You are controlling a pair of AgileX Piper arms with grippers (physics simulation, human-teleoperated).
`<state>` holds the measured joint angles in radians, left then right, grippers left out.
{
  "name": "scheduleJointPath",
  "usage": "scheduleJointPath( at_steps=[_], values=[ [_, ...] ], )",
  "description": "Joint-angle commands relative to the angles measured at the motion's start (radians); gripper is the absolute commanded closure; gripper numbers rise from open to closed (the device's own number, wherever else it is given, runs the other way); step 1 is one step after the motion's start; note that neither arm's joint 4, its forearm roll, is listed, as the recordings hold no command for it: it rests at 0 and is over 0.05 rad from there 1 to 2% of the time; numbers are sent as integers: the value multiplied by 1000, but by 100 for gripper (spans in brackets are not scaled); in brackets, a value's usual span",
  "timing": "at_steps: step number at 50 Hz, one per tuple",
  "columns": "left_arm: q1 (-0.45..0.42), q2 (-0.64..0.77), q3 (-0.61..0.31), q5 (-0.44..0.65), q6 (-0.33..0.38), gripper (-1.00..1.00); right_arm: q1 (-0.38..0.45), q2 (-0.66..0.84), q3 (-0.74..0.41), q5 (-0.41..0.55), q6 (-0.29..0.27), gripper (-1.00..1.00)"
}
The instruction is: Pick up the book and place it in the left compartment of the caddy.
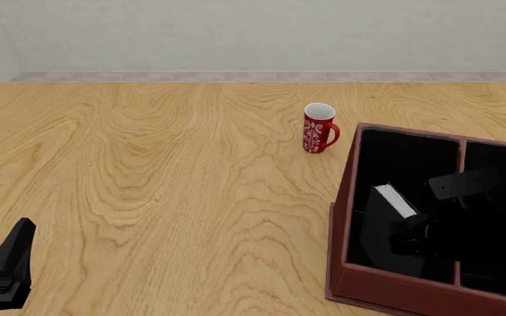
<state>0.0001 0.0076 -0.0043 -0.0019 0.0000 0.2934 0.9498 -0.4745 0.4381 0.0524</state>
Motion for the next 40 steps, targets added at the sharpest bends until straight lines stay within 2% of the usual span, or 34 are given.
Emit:
scheduleJointPath(
  at_steps=[1, 26, 36, 37, 40],
  values=[
    [0, 0, 0, 0, 0, -100, 8, 24, 34, -11, 28, 100],
    [0, 0, 0, 0, 0, -100, 8, 37, 53, -29, 36, 100],
    [0, 0, 0, 0, 0, -100, 26, 37, 51, -26, 62, 100],
    [0, 0, 0, 0, 0, -100, 25, 36, 50, -24, 63, -100],
    [0, 0, 0, 0, 0, -100, 31, 34, 49, -23, 67, -100]
  ],
)
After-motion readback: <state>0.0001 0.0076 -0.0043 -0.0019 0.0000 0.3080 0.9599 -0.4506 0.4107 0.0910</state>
